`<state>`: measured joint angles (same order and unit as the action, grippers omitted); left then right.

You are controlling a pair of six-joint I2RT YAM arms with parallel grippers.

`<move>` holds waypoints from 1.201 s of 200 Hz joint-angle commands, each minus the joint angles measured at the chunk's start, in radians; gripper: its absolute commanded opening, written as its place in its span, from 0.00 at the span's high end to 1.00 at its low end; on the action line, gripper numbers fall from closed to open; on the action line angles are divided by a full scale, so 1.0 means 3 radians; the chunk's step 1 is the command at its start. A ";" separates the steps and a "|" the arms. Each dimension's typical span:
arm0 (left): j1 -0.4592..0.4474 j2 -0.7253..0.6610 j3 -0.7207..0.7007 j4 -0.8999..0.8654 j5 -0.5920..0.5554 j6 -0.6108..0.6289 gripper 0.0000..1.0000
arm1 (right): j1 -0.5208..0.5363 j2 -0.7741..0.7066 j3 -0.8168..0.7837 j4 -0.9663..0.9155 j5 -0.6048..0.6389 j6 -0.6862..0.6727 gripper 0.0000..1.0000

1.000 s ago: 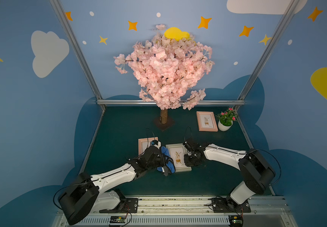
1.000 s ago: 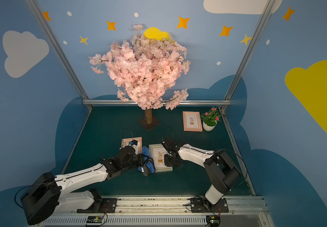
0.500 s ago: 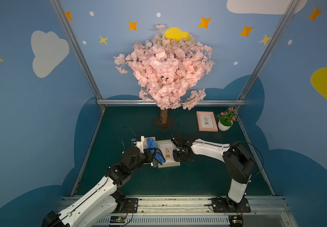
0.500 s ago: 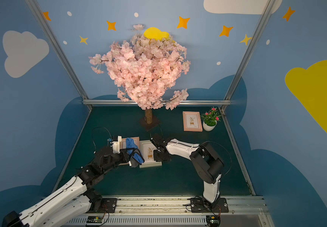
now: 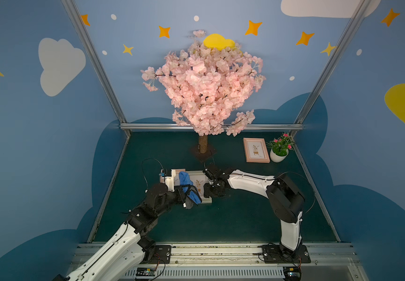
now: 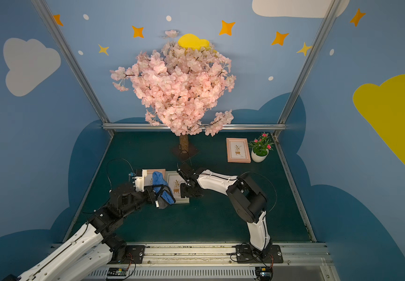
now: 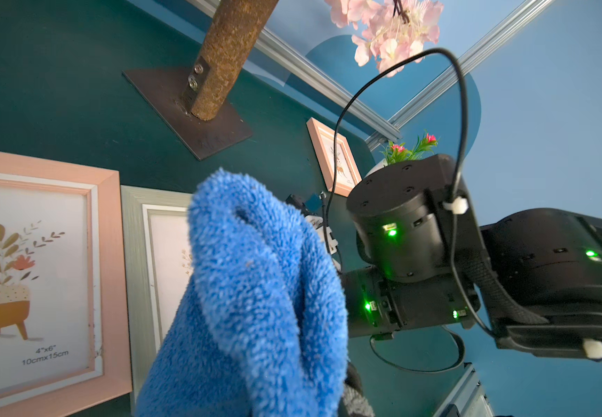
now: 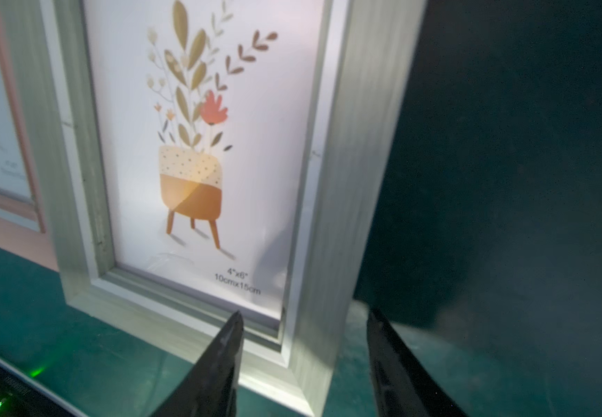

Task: Wipe the picture frame with a cloth
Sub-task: Move the picture frame to the center of the board, then adjust the cleaning item.

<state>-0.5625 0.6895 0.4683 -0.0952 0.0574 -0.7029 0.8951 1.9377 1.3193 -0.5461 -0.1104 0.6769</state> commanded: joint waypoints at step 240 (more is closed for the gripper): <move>-0.0889 0.1898 0.0483 0.2451 0.0967 -0.0270 0.93 | -0.0550 -0.3668 -0.2650 0.1994 -0.1361 -0.0511 0.25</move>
<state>-0.8150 1.2446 0.5816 0.5644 0.3225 -0.7712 0.7231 0.8200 0.5018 0.0265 -0.4953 0.5526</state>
